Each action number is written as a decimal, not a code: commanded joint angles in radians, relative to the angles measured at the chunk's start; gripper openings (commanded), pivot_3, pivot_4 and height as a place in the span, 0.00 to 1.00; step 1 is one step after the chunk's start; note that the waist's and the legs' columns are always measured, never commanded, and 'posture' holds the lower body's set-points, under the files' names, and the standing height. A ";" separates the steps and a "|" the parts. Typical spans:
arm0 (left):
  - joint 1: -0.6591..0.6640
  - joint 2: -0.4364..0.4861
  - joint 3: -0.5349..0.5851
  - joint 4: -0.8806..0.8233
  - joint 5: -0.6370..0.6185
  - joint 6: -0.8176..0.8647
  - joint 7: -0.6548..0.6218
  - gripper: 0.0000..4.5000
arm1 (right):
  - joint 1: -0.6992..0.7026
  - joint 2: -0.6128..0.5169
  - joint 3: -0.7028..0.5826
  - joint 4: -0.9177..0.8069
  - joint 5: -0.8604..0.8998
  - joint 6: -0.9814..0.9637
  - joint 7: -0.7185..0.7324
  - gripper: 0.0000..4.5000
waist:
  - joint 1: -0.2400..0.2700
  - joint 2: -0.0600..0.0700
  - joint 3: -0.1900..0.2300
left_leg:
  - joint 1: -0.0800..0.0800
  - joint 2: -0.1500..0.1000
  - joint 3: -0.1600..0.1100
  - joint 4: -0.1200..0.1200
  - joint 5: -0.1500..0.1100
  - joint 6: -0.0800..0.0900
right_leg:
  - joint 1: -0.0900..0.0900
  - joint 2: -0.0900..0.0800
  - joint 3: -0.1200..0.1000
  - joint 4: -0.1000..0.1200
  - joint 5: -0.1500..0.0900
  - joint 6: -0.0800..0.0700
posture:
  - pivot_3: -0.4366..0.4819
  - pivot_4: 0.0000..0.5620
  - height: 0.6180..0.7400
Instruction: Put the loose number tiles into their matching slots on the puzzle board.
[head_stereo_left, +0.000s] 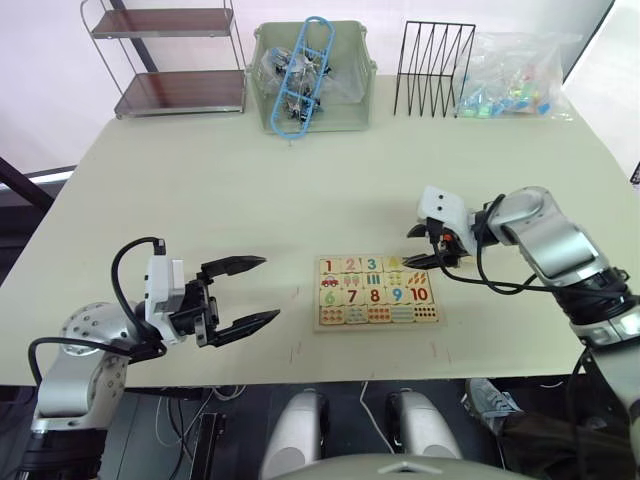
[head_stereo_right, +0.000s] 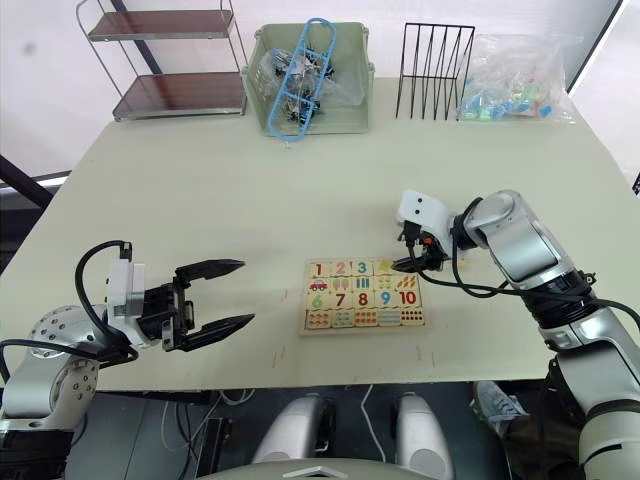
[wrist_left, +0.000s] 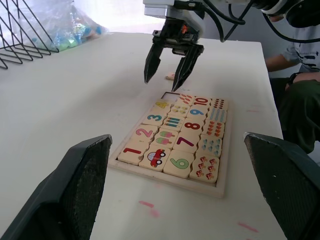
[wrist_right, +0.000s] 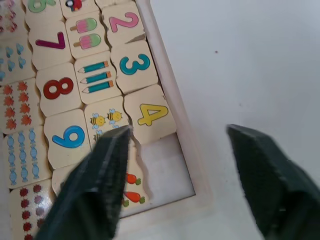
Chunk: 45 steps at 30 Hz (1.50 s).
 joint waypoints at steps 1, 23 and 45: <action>-0.006 0.003 0.011 -0.010 -0.003 -0.012 -0.006 1.00 | 0.021 0.018 -0.068 0.000 0.037 -0.065 -0.025 0.32 | -0.001 0.000 0.000 | 0.000 0.000 0.000 0.000 0.000 0.000 | 0.000 0.000 0.000 0.000 0.000 0.000 | 0.48 0.27 1.00; -0.008 0.001 0.009 -0.012 -0.001 -0.011 -0.005 1.00 | 0.132 0.149 -0.157 0.105 0.093 -0.249 -0.129 0.01 | 0.000 0.000 0.000 | 0.000 0.000 0.000 0.000 0.000 0.000 | 0.000 0.001 0.000 0.001 0.000 0.000 | 0.48 0.27 1.00; -0.006 -0.003 0.006 -0.017 0.002 -0.010 0.005 1.00 | 0.138 0.156 -0.139 0.134 0.077 -0.231 -0.128 0.01 | 0.000 0.000 0.000 | 0.000 0.000 0.000 0.000 0.000 0.000 | 0.000 0.001 0.001 0.001 0.000 0.000 | 0.48 0.27 1.00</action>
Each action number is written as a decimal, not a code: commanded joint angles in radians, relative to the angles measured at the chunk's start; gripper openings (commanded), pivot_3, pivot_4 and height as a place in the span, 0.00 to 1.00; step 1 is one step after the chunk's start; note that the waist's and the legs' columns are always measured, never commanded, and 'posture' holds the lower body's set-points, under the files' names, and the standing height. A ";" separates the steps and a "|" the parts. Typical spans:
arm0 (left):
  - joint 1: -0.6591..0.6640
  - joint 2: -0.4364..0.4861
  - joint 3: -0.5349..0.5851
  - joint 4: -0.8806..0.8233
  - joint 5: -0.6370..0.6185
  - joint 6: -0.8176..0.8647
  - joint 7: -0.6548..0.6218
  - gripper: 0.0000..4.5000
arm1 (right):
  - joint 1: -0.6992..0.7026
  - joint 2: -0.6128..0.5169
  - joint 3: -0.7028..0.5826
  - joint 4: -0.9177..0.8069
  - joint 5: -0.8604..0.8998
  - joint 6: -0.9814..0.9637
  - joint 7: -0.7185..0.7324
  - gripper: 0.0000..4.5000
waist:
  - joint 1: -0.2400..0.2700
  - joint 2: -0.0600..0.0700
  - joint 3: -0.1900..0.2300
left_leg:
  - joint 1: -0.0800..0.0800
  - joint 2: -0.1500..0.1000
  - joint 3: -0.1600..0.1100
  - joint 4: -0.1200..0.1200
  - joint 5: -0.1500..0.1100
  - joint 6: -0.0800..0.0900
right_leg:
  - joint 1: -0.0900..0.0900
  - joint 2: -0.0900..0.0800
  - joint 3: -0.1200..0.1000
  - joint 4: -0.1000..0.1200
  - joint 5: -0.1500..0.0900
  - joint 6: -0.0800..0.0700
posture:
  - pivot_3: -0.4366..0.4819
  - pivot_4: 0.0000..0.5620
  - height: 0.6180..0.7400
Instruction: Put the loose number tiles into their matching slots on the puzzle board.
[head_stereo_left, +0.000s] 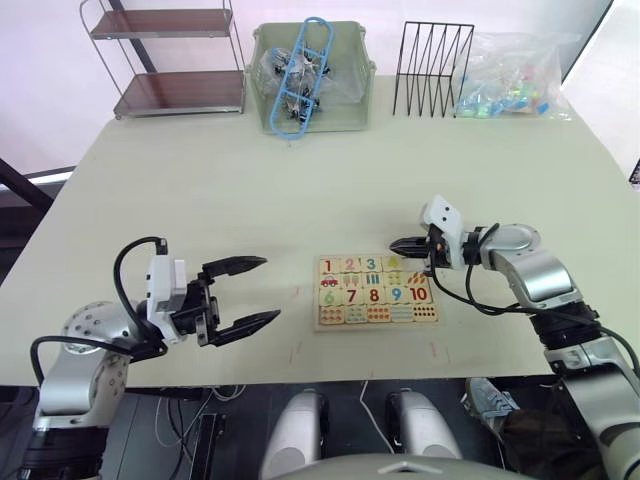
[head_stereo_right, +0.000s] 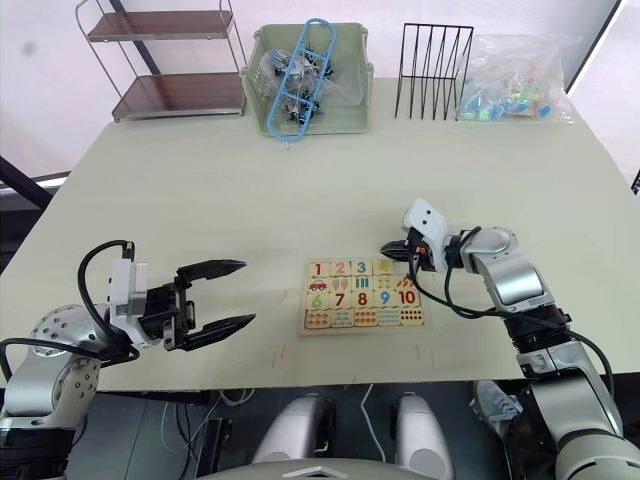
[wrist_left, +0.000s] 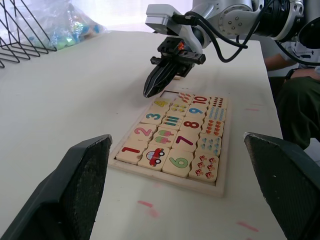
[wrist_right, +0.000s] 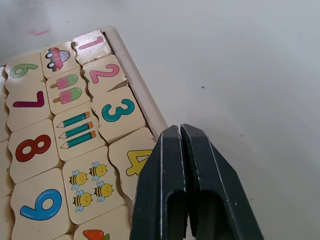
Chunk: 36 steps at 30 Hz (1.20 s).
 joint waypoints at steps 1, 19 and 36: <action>-0.001 -0.002 0.012 -0.022 -0.005 -0.009 0.004 1.00 | -0.002 -0.003 -0.005 -0.019 0.008 0.002 0.007 0.01 | 0.000 0.000 0.000 | 0.000 0.000 0.000 0.000 0.000 0.000 | 0.000 0.000 0.000 0.000 0.000 0.000 | 0.48 0.27 1.00; -0.006 -0.006 0.007 -0.024 -0.004 -0.009 0.005 1.00 | -0.003 -0.007 0.003 -0.014 -0.007 0.013 0.014 0.01 | 0.000 0.000 0.000 | 0.000 0.000 0.000 0.000 0.000 0.000 | 0.000 0.000 0.000 0.000 0.000 0.000 | 0.48 0.27 1.00; -0.005 -0.008 0.009 -0.021 -0.001 -0.012 0.004 1.00 | -0.008 -0.008 0.010 -0.010 -0.014 0.016 0.025 0.01 | 0.000 0.000 0.000 | 0.000 0.000 0.000 0.000 0.000 0.000 | 0.000 0.000 0.000 0.000 0.000 0.000 | 0.48 0.27 1.00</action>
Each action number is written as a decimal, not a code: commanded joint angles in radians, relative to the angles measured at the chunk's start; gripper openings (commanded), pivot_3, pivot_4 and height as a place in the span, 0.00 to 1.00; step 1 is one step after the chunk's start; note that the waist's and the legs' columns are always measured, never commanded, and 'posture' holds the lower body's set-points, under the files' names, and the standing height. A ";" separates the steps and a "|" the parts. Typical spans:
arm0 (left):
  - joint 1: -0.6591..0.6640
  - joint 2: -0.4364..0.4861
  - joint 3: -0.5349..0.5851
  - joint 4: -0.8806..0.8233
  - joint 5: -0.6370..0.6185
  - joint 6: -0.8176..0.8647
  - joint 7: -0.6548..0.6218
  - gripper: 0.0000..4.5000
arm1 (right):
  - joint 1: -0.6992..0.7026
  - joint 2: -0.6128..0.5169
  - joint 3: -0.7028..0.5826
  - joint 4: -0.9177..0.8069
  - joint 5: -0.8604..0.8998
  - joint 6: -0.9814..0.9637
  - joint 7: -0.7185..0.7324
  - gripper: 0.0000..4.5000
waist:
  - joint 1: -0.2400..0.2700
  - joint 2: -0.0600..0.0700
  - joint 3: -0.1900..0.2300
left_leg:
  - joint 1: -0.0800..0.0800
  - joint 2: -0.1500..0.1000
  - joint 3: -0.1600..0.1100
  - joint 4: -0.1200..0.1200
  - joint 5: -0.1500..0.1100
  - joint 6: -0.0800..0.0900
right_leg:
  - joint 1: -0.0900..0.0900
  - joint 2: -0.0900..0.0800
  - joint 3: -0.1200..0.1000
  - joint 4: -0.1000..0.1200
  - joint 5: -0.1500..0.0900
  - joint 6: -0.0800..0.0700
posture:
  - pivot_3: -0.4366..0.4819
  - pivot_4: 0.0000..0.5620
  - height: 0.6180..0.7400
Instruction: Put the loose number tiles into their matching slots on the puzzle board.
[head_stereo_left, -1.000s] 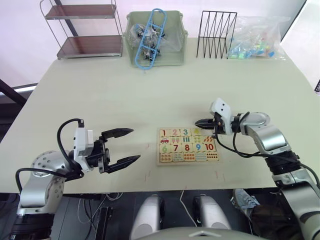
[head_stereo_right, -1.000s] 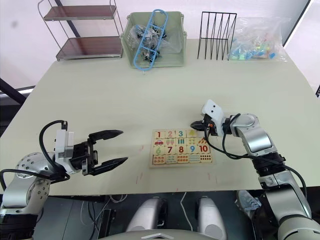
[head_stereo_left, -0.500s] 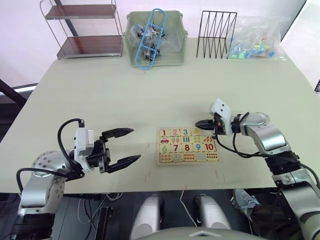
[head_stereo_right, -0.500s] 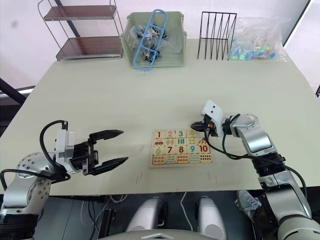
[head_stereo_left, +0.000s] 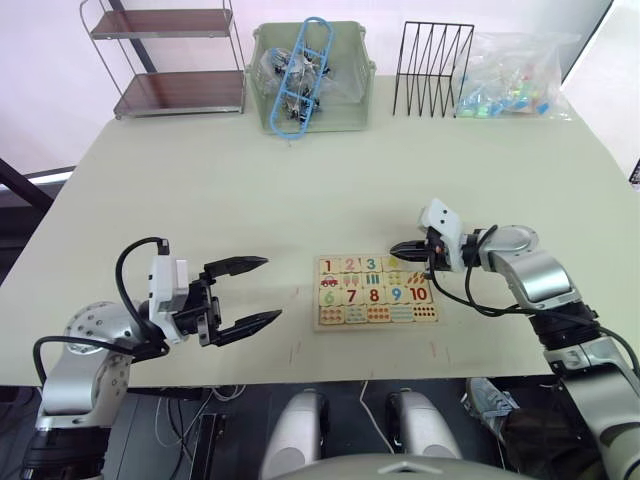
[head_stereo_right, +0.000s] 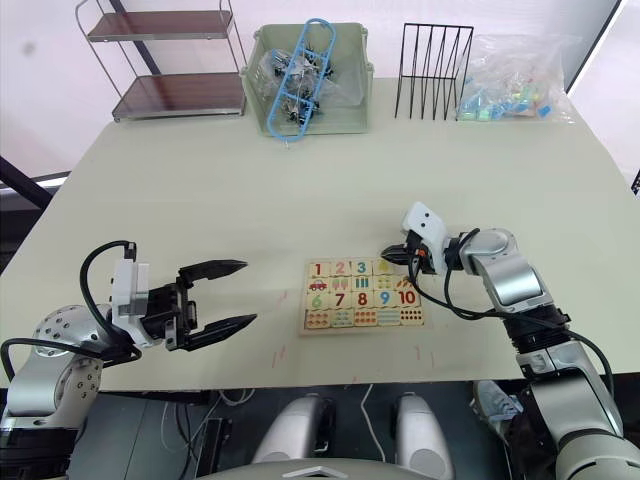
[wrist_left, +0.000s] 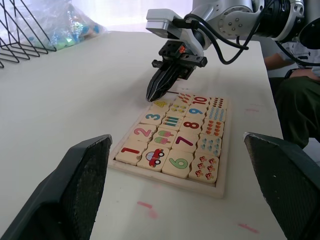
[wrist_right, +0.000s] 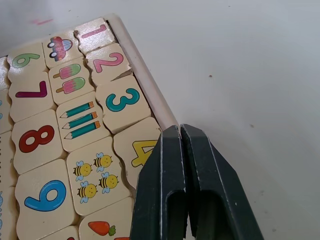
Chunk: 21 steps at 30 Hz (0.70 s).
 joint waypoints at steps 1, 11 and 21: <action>-0.004 -0.002 0.011 -0.021 -0.008 -0.012 0.002 1.00 | -0.008 -0.008 0.000 -0.011 0.002 -0.004 0.008 0.01 | 0.000 0.000 0.000 | 0.000 0.000 0.000 0.000 0.000 0.000 | 0.000 0.000 0.000 0.000 0.000 0.000 | 0.48 0.27 1.00; -0.007 -0.005 0.010 -0.018 -0.005 -0.013 0.000 1.00 | -0.004 -0.011 0.003 -0.019 -0.001 0.007 0.013 0.01 | 0.000 0.000 0.000 | 0.000 0.000 0.000 0.000 0.000 0.000 | 0.000 0.000 0.000 0.000 0.000 0.000 | 0.48 0.27 1.00; -0.006 -0.008 0.010 -0.017 -0.005 -0.014 -0.001 1.00 | -0.003 -0.011 0.003 -0.024 -0.001 0.015 0.019 0.01 | 0.000 0.000 0.000 | 0.000 0.000 0.000 0.000 0.000 0.000 | 0.000 0.000 0.000 0.000 0.000 0.000 | 0.48 0.27 1.00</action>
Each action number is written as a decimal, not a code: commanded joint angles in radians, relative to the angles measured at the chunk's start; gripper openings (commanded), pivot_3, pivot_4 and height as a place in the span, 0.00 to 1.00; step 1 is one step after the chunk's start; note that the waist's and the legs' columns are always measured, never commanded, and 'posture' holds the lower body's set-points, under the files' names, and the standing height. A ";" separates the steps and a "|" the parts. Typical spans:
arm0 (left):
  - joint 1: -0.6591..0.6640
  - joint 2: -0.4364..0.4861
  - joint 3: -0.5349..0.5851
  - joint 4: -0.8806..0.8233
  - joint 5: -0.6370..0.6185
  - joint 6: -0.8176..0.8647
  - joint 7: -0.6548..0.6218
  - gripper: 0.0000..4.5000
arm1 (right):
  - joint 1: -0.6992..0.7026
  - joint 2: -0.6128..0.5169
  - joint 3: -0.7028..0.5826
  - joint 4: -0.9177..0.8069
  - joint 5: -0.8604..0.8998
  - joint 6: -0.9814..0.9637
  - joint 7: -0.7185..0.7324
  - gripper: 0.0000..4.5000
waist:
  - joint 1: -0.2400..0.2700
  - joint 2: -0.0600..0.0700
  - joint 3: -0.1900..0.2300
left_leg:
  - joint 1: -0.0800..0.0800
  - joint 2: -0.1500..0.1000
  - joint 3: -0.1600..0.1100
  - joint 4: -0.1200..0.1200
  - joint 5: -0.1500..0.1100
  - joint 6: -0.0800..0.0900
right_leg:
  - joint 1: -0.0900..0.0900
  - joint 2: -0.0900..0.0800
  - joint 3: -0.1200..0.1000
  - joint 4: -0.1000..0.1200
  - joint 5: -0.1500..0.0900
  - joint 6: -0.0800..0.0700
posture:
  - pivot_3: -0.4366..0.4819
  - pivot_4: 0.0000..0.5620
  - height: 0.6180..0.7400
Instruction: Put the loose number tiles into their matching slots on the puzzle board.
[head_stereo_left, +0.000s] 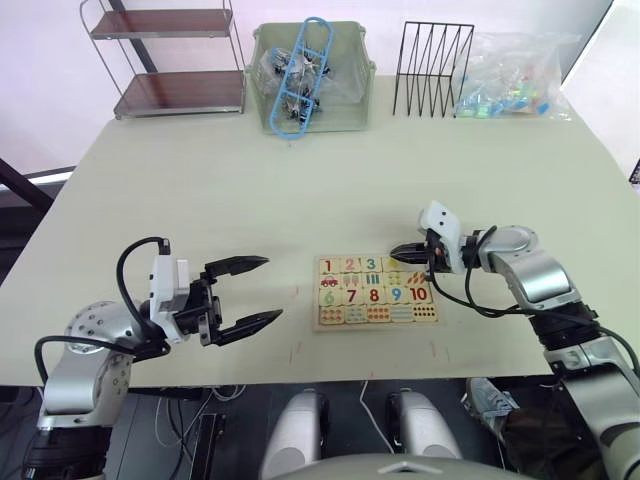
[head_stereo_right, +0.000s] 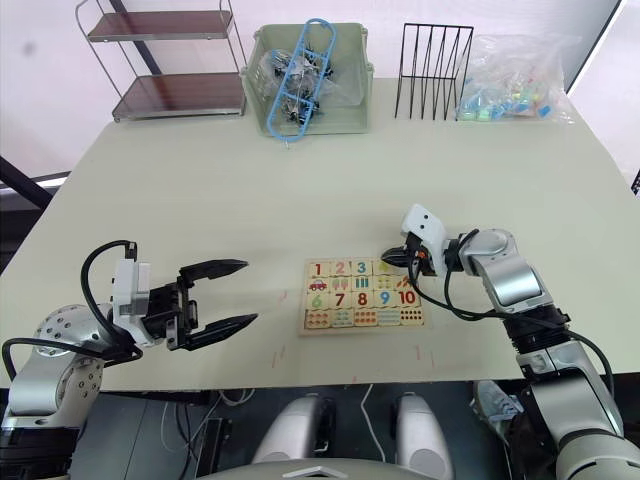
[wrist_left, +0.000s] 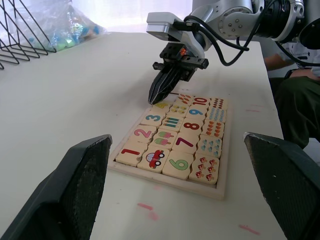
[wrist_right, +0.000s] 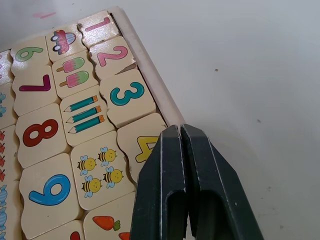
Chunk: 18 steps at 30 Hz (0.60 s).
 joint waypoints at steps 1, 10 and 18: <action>-0.002 -0.001 0.010 -0.017 -0.006 -0.014 0.000 1.00 | -0.003 -0.009 -0.003 -0.023 0.008 0.003 0.007 0.01 | 0.000 0.000 0.000 | 0.000 0.000 0.000 0.000 0.000 0.000 | 0.000 0.000 0.000 0.000 0.000 0.000 | 0.48 0.27 1.00; 0.003 -0.002 0.019 -0.015 -0.005 -0.017 0.006 1.00 | -0.003 -0.004 -0.038 -0.039 0.036 -0.010 0.000 0.01 | 0.000 0.000 0.000 | 0.000 0.000 0.000 0.000 0.000 0.000 | 0.000 0.000 0.000 0.000 0.000 0.000 | 0.48 0.27 1.00; 0.014 -0.026 0.049 -0.002 -0.003 -0.011 0.083 1.00 | 0.037 -0.003 -0.116 -0.093 0.103 -0.020 -0.027 0.01 | 0.000 0.000 0.000 | 0.000 0.000 0.000 0.000 0.000 0.000 | 0.000 0.000 0.000 0.000 0.000 0.000 | 0.48 0.27 1.00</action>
